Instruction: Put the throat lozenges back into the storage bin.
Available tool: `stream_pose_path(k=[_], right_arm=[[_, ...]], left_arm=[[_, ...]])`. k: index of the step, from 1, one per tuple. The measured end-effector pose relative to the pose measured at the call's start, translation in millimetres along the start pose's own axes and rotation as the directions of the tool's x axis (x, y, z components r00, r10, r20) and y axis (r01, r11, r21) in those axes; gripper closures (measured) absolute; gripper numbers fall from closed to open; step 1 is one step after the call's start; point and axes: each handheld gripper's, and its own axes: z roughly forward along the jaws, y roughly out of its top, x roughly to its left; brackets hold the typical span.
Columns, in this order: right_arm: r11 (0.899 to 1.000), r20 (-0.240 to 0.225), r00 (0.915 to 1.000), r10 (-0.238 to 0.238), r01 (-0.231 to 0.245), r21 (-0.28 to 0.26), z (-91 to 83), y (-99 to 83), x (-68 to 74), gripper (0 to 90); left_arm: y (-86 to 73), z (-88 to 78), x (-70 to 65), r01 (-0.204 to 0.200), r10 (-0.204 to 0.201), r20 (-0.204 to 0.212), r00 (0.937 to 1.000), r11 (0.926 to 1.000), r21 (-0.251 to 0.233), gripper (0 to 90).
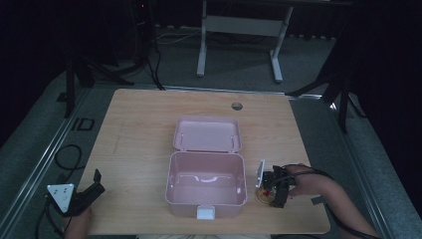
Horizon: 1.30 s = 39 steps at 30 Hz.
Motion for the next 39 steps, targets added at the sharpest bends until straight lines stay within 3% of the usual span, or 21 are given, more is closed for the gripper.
stream_pose_path(k=[7,15,34,39], right_arm=[[0.999,0.012,0.9992,-0.037,0.037,0.014,6.2,12.3,-0.8,19.0],[0.998,-0.012,0.9976,-0.068,0.068,0.013,-5.5,13.7,1.8,19.5],[0.999,-0.002,0.9987,-0.051,0.051,0.018,-78.8,8.8,3.4,19.7],[0.998,0.03,0.9979,-0.058,0.057,0.016,-104.1,9.8,6.5,19.8]], left_arm=[[0.0,0.1,0.2,0.004,-0.004,-0.001,1.0,1.0,-0.003,1.2],[0.0,0.1,0.0,-0.001,0.001,-0.002,1.0,1.0,0.002,1.2],[0.0,0.2,-0.1,-0.002,0.002,0.0,1.0,1.0,0.002,1.2],[0.0,0.4,-0.3,-0.004,0.004,-0.002,1.0,1.0,0.003,1.2]])
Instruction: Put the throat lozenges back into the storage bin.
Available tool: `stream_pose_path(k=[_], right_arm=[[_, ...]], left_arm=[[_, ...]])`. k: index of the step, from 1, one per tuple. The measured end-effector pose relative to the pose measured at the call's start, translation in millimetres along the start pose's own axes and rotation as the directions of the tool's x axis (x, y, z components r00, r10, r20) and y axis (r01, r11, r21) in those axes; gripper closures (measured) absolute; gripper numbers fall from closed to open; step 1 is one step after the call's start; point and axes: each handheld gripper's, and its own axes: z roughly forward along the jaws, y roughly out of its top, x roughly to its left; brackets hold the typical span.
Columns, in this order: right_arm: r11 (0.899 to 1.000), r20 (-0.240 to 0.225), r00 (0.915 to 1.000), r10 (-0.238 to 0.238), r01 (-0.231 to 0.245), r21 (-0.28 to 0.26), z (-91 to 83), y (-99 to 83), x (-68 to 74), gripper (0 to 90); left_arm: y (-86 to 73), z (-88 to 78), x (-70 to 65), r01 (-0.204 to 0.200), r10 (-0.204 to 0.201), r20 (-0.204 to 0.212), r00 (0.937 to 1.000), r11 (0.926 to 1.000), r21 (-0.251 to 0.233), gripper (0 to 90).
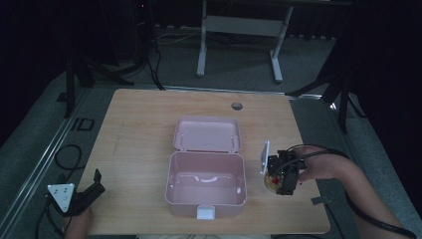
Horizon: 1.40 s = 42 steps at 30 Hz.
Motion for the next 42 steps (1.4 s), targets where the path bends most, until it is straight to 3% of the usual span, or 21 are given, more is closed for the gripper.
stream_pose_path(k=[5,9,16,24,42], right_arm=[[1.0,0.051,0.9987,0.007,-0.006,-0.022,-29.4,1.8,-0.1,19.8],[1.0,0.048,0.9986,0.019,-0.018,-0.021,-38.8,4.4,-0.2,19.8],[0.999,0.023,0.999,0.038,-0.037,-0.018,-40.5,16.8,3.6,19.8],[0.999,0.013,0.9998,0.017,-0.016,-0.042,-42.2,34.8,6.8,19.8],[0.99,0.024,0.9944,-0.103,0.105,-0.097,-37.9,98.1,12.8,19.8]], left_arm=[[0.0,0.0,0.0,0.001,-0.001,0.0,1.0,1.0,-0.001,1.2],[0.0,0.0,0.2,0.003,-0.003,0.001,1.0,1.0,-0.001,1.2],[0.0,0.0,0.3,0.004,-0.004,0.0,1.0,1.0,-0.002,1.2],[0.0,-0.1,0.5,0.006,-0.006,0.002,1.0,1.0,-0.005,1.2],[0.1,-0.4,0.7,0.006,-0.006,0.004,1.0,1.0,-0.006,1.2]])
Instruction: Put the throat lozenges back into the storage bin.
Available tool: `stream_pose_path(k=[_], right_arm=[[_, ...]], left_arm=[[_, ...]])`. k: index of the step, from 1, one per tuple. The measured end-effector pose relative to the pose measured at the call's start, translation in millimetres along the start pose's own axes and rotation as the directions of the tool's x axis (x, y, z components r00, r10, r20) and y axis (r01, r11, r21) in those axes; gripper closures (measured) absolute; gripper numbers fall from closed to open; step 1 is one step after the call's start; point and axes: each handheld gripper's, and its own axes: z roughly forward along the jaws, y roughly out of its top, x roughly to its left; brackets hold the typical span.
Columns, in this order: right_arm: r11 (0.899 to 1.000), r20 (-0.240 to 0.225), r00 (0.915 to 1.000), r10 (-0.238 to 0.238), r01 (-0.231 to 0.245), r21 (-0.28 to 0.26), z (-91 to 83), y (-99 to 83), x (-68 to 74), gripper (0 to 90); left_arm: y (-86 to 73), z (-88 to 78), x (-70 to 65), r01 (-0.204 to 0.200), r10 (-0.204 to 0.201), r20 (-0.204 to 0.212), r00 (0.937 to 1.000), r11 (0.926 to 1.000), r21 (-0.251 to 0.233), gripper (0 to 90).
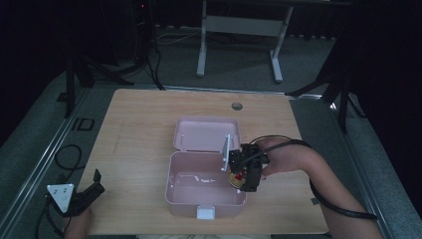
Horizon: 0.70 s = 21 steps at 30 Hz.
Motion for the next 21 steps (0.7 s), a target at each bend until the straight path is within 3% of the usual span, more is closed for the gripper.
stream_pose_path(k=[12,21], right_arm=[[1.0,-0.001,0.9997,-0.025,0.025,-0.002,10.6,18.3,-1.2,19.8],[0.999,-0.038,0.9992,-0.009,0.011,0.036,41.6,24.6,-3.6,19.8]], left_arm=[[0.0,0.2,-0.1,-0.002,0.002,-0.001,1.0,1.0,0.002,1.2],[0.0,-0.1,-0.2,-0.004,0.004,0.0,1.0,1.0,0.004,1.2]])
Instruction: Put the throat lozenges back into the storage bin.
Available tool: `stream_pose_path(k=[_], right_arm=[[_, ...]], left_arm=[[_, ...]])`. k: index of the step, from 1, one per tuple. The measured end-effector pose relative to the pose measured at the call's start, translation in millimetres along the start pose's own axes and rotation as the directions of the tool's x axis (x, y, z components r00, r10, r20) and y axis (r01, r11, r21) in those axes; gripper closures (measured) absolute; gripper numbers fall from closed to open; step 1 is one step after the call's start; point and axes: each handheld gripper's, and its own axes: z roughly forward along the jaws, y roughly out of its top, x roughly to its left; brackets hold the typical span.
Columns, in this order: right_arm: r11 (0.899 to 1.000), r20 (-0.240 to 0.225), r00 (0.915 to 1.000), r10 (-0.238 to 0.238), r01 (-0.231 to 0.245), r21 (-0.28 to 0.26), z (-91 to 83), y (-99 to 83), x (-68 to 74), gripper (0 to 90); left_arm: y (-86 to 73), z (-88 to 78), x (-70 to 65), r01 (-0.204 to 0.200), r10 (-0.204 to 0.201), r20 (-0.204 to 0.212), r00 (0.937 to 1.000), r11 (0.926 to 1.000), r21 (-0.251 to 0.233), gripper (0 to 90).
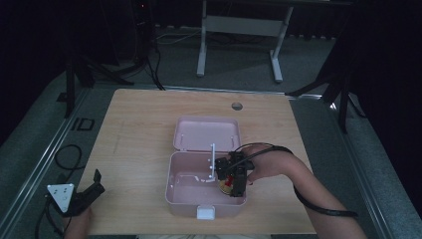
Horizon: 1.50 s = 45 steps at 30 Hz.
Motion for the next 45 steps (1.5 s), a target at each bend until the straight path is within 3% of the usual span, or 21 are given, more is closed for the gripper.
stream_pose_path(k=[13,20,25,31,36,45], right_arm=[[1.0,-0.017,0.9999,-0.003,0.003,0.025,30.8,5.1,-4.3,19.8],[1.0,-0.006,0.9998,-0.02,0.02,0.021,35.5,8.8,-4.5,19.7],[0.998,-0.026,0.9991,-0.035,0.036,0.059,48.8,14.2,-5.9,19.8],[0.994,-0.061,0.998,-0.016,0.022,0.108,64.3,17.4,-10.1,19.7],[0.991,-0.071,0.9974,-0.005,0.014,0.131,68.6,18.6,-10.9,19.4],[0.993,-0.084,0.9964,-0.001,0.011,0.118,64.7,17.6,-10.8,17.6]], left_arm=[[0.0,0.1,0.0,-0.001,0.001,0.0,1.0,1.0,0.001,1.2],[0.0,0.2,-0.2,-0.005,0.005,0.0,1.0,1.0,0.001,1.2],[0.0,0.0,-0.1,-0.005,0.005,0.0,1.0,1.0,0.001,1.2],[-0.1,0.1,-0.6,-0.009,0.009,0.001,1.0,1.0,-0.001,1.2],[-0.1,0.1,-0.3,-0.006,0.006,0.002,1.0,1.0,-0.001,1.2],[-0.1,0.1,-0.5,-0.007,0.007,0.001,1.0,1.0,-0.001,1.2]])
